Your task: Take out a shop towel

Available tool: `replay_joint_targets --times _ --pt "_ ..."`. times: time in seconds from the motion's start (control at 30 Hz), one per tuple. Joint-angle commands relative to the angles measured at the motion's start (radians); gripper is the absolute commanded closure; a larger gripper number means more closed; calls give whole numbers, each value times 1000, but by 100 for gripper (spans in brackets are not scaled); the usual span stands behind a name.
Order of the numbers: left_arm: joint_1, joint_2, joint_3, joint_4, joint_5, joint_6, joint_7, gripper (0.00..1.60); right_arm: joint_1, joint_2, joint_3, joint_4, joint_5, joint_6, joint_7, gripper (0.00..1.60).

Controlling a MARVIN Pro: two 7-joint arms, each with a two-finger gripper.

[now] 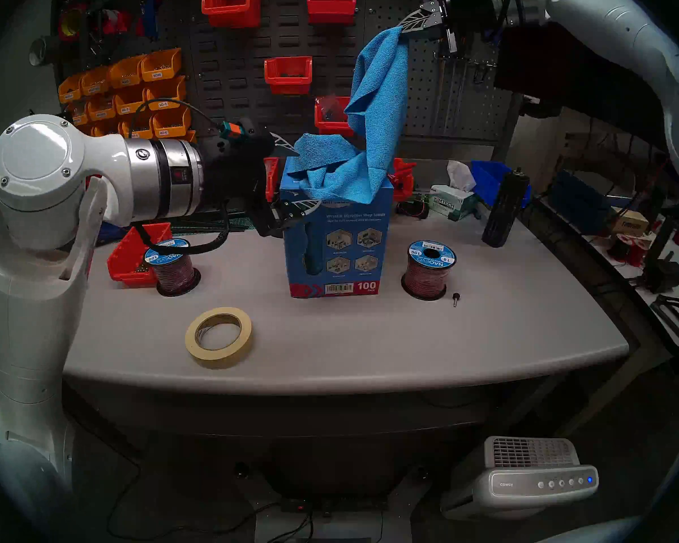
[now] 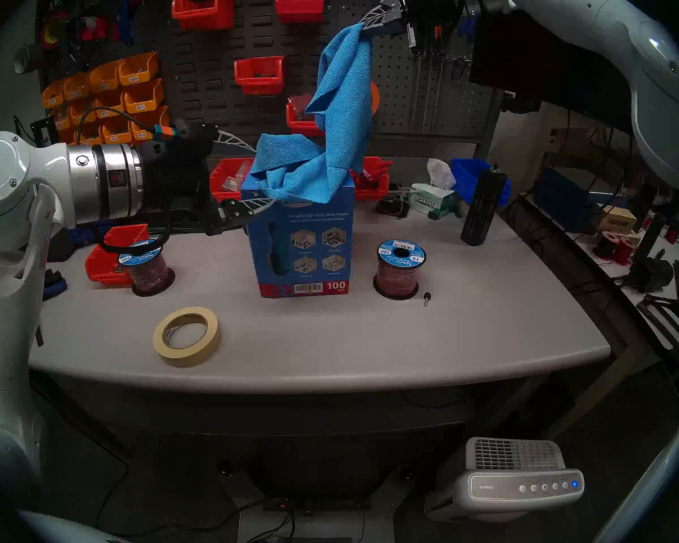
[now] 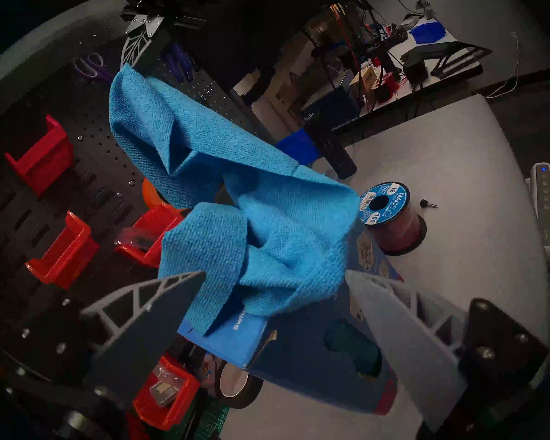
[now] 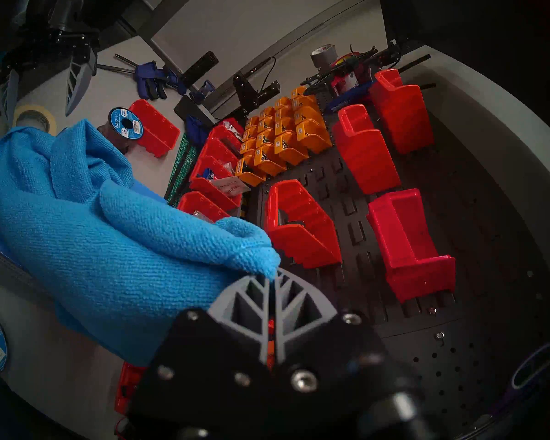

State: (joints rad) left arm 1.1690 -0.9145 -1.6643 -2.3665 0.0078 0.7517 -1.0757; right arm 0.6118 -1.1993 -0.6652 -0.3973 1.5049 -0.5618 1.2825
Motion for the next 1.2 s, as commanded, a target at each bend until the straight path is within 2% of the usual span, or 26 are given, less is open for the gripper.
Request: replay_joint_targets --times 0.0,0.33,0.77,1.17 --pt "-70 -26 -47 -29 -38 -8 -2 0 31 1 17 7 14 4 60 160" --pt "-99 -58 -43 -21 -73 -12 3 0 36 -8 27 8 21 6 57 160" --pt "-83 -123 83 17 -60 8 59 0 69 -33 79 13 54 5 44 160" --pt "-116 -201 182 91 -19 63 148 0 83 -22 109 15 69 3 57 160"
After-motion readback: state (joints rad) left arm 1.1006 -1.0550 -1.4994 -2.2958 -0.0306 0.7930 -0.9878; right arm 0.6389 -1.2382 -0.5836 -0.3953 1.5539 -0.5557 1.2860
